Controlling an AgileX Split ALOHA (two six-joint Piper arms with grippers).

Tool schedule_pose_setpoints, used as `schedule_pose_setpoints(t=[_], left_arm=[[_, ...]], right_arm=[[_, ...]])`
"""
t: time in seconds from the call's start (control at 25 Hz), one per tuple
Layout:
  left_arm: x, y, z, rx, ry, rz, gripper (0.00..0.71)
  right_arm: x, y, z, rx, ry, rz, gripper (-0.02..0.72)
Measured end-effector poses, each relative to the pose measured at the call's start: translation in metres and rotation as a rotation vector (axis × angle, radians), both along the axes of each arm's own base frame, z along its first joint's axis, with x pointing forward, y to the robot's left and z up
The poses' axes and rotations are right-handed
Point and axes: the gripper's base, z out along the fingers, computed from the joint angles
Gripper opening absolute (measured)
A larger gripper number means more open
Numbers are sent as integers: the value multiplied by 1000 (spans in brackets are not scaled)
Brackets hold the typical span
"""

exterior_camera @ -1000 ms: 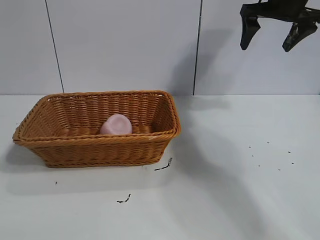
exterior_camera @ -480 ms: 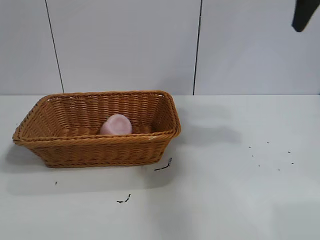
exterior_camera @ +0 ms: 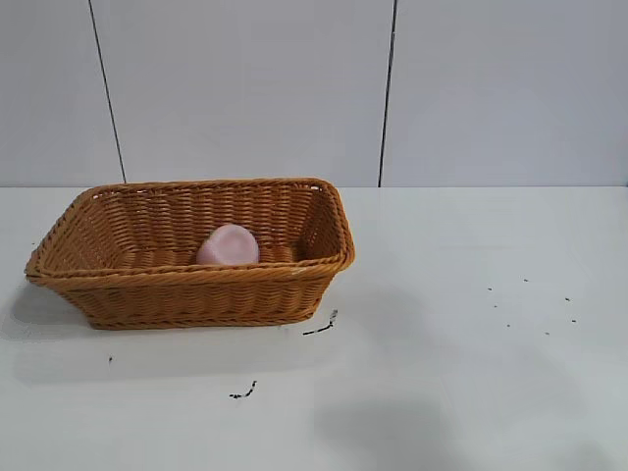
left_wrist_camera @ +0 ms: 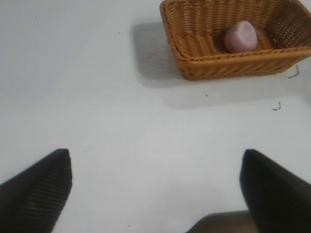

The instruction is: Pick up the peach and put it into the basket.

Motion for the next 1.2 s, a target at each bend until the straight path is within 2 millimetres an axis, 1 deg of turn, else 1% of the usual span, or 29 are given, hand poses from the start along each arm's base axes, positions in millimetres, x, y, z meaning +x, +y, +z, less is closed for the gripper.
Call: schedule_pose_setpoints(t=[0.04, 0.16, 0.24, 0.32, 0.44, 0.64, 0.8, 1.2], left_arm=[[0, 0, 0, 0, 0, 0, 692], [0, 0, 0, 0, 0, 0, 692], [0, 0, 0, 0, 0, 0, 692], [0, 0, 0, 0, 0, 0, 692], [0, 0, 0, 0, 0, 0, 692], [0, 0, 0, 0, 0, 0, 692], [0, 0, 0, 0, 0, 0, 692], [0, 0, 0, 0, 0, 0, 692]], right_arm=[[-11, 0, -6, 1, -54, 0, 689], [-34, -1, -24, 3, -188, 0, 689], [-46, -1, -36, 6, -217, 1, 689], [-55, -2, -39, 7, -257, 1, 689], [-61, -2, -38, 9, -300, 1, 689], [-63, -2, -38, 10, -319, -2, 689], [-74, -2, -37, 5, -391, -47, 689], [-77, -1, -37, 10, -402, -66, 689]])
